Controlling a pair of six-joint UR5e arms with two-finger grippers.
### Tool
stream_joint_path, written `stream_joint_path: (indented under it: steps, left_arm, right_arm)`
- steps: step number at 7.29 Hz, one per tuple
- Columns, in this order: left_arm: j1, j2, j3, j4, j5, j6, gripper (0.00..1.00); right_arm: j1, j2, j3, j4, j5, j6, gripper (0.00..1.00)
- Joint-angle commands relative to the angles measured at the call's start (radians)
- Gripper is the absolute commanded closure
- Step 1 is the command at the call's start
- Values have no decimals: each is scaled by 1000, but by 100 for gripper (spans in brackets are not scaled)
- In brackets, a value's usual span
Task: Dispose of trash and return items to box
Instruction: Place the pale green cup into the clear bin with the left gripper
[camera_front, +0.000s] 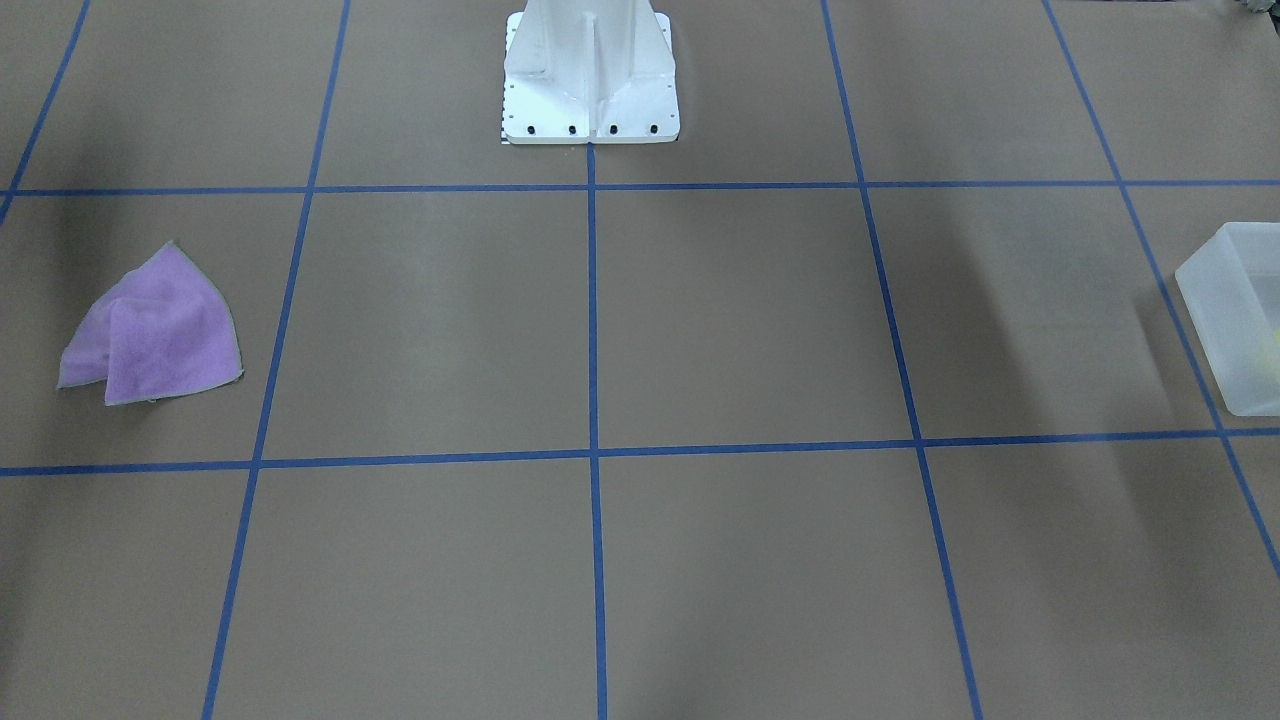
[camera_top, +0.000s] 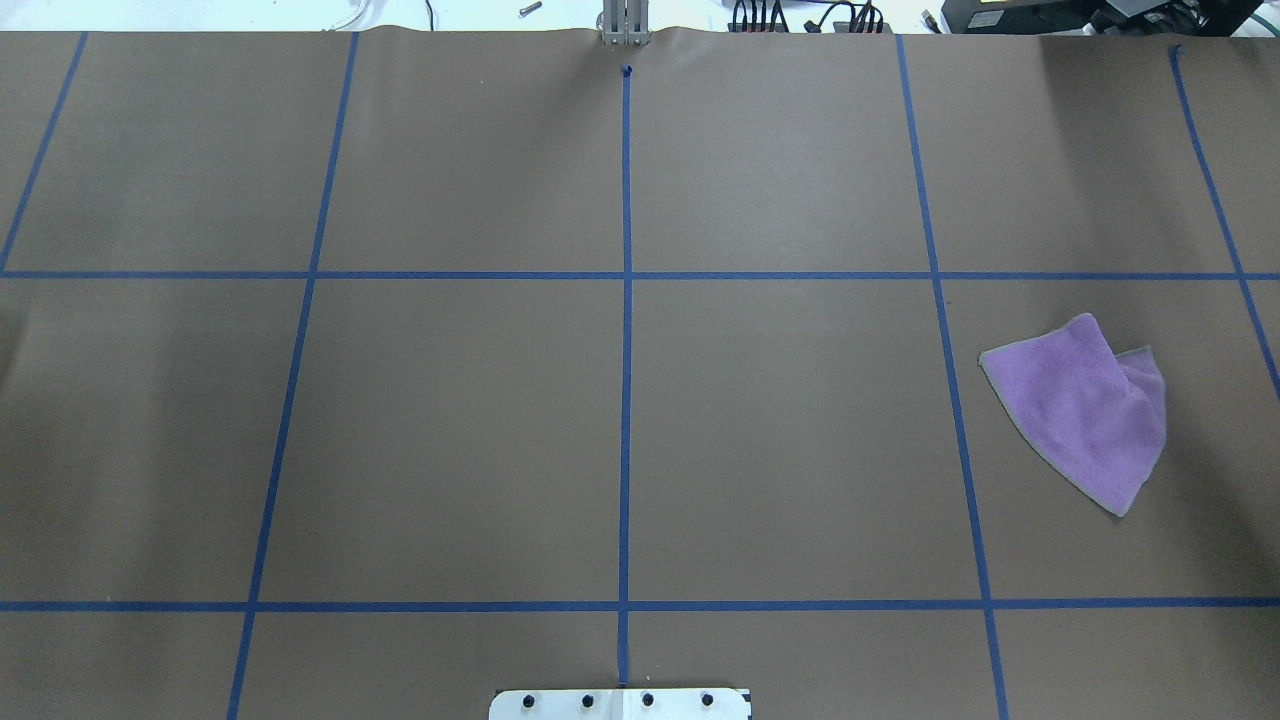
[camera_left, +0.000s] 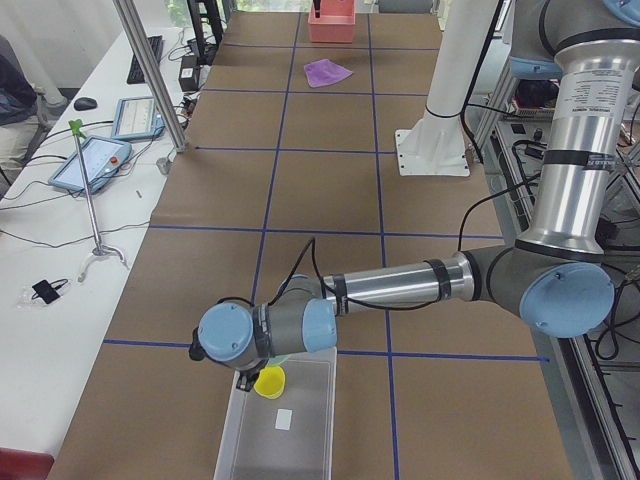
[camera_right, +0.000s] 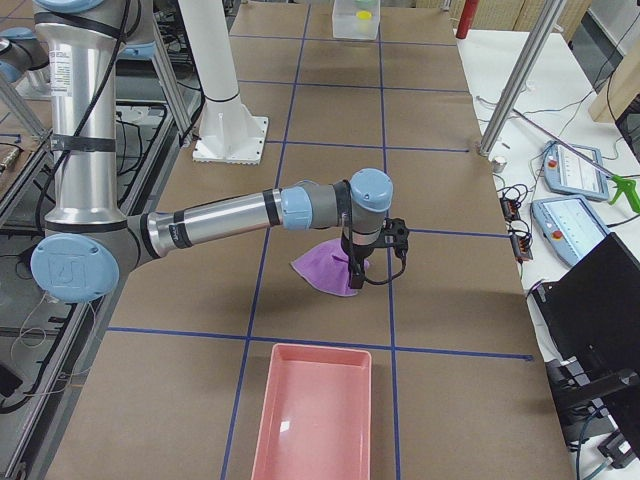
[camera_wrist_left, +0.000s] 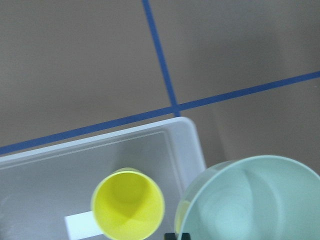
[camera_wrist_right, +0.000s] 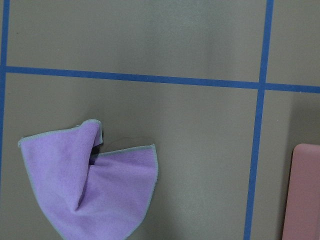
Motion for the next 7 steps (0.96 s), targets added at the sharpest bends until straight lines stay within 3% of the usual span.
stream_joint_path:
  steps: [1,5,7]
  left_arm:
    - [-51,-88,260,-85,26,134,100]
    - [-35,-96,547,-395,31,79,100]
    - [-26,-107,587,-435,61,41,100]
  right_arm:
    - [0,0,1,-1,1,0,0]
    - [-3,0,1,-1,5,2,0]
    - [-3,0,1,-1,5,0,0]
